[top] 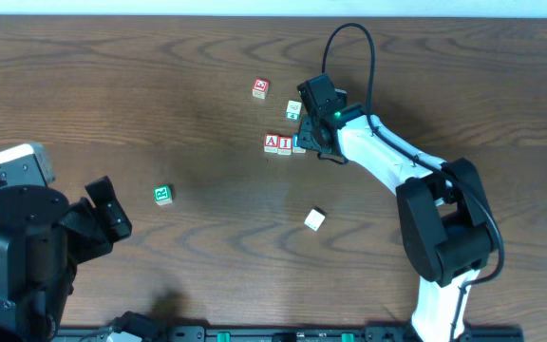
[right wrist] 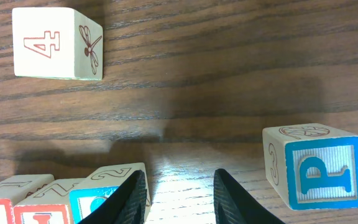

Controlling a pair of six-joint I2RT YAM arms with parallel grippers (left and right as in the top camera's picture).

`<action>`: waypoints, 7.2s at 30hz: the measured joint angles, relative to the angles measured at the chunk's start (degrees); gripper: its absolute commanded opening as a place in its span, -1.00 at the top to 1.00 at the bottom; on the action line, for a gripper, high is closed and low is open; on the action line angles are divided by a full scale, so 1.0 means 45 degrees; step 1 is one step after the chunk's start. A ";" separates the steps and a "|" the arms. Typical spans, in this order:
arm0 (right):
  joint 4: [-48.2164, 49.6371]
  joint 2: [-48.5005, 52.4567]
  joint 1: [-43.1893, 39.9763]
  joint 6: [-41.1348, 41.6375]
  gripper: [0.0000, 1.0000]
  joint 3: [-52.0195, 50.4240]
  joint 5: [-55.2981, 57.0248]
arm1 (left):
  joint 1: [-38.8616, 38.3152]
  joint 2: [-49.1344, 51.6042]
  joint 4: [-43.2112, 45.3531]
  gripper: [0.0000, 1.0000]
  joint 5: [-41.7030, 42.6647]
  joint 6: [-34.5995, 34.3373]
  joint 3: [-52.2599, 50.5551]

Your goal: Spell out Ai2

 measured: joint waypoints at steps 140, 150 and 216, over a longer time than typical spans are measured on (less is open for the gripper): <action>-0.1705 -0.0675 0.0495 0.1112 0.20 -0.0568 -0.1593 | 0.0000 0.0000 -0.0471 -0.91 -0.0068 0.0000 0.0000; -0.0967 -0.0670 0.0495 0.1103 0.18 -0.0826 -0.1243 | 0.0000 0.0000 -0.0471 -0.91 -0.0068 0.0000 0.0000; 0.0092 -0.0627 -0.0568 0.0374 0.15 -0.0835 -0.1447 | 0.0000 0.0000 -0.0476 -0.91 -0.0160 0.0000 0.0000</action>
